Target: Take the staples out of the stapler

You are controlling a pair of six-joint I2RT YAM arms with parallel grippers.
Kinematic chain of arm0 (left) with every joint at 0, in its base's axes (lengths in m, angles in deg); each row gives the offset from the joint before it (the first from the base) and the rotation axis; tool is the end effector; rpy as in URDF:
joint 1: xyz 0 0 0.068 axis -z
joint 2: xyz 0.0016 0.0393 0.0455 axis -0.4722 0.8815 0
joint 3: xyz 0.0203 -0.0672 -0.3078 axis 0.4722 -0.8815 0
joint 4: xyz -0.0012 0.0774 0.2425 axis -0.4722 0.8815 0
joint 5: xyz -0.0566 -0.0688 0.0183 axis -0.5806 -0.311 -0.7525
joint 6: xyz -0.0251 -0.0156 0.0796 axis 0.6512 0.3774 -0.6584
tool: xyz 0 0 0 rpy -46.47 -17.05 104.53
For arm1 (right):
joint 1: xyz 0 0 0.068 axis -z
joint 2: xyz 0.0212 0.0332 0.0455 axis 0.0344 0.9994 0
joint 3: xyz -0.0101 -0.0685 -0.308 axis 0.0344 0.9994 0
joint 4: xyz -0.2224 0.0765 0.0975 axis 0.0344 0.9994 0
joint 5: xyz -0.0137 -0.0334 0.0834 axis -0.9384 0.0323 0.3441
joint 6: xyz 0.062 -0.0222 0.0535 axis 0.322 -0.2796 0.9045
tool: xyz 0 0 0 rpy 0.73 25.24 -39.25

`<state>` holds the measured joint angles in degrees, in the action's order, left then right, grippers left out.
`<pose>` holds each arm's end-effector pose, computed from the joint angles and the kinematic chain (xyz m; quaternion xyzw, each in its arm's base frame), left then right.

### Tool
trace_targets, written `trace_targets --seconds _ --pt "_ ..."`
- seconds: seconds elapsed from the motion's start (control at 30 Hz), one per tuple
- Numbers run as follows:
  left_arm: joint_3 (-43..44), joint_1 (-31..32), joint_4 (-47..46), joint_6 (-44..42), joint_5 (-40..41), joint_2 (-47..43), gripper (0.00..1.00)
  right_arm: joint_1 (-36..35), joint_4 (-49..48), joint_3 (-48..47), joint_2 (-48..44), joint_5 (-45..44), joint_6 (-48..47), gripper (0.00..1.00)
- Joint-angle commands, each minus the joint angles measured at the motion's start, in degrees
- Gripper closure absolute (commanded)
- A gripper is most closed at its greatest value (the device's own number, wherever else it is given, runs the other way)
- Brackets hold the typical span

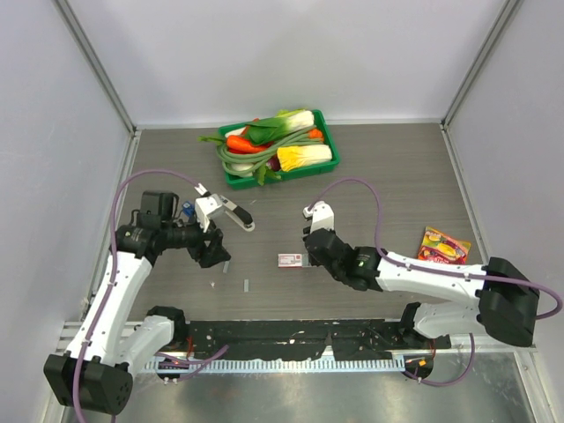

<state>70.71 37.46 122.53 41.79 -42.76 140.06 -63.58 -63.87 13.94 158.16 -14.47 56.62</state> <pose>0.1387 -0.0755 0.3087 0.3837 0.7996 -0.3088 0.3436 0.1552 0.2087 0.2506 -0.1887 0.8562 0.1064 0.4691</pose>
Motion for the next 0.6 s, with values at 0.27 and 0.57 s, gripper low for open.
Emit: trace_targets --seconds 0.27,0.57 --pt "-2.00 0.21 -1.56 0.27 3.60 -1.40 0.30 0.26 -4.78 -0.79 10.02 -9.77 13.99 0.99" --pt "-2.44 0.21 -1.74 -0.09 3.95 -2.19 0.30 0.26 -5.92 -0.44 12.66 -6.52 16.01 0.99"
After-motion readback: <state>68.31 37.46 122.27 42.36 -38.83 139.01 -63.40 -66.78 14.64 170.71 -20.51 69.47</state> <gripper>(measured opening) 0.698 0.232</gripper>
